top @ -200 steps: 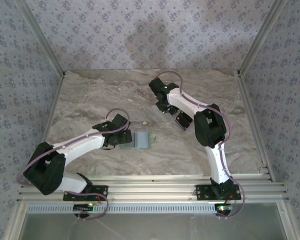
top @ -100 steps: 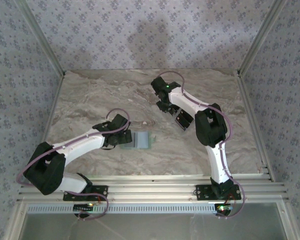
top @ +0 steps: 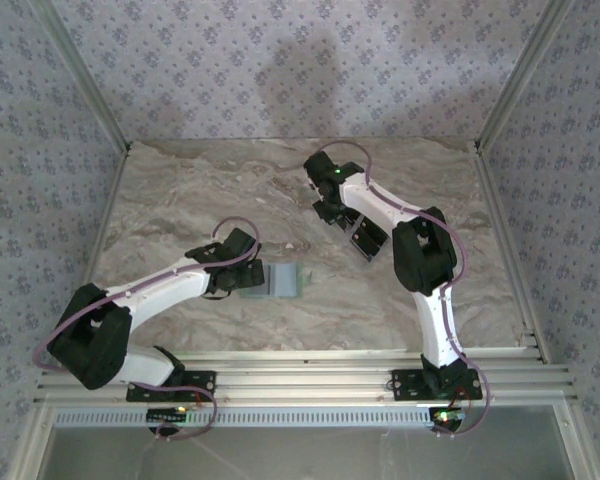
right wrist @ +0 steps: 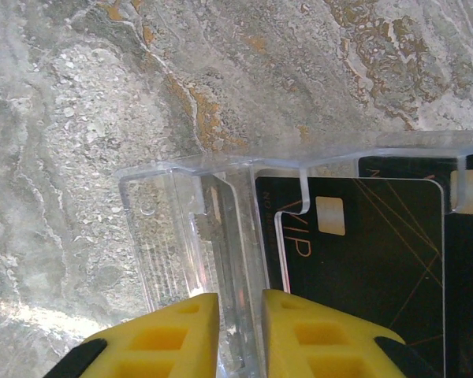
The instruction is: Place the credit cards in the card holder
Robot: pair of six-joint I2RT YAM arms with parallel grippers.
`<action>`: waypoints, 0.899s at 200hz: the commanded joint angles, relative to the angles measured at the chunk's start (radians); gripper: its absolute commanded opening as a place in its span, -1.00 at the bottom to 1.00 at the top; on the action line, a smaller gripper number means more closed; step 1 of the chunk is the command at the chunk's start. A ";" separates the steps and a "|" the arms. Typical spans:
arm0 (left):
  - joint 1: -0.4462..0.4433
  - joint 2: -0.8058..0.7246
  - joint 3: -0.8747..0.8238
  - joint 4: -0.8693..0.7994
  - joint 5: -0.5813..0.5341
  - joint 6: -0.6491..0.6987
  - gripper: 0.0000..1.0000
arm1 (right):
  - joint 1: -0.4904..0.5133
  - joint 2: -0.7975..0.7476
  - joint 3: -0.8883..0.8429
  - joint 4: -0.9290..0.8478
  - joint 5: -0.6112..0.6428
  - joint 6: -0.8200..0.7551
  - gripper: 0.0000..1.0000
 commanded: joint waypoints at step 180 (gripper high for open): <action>0.006 0.016 0.026 -0.002 0.012 0.013 0.99 | -0.020 -0.080 -0.037 -0.011 -0.035 0.013 -0.46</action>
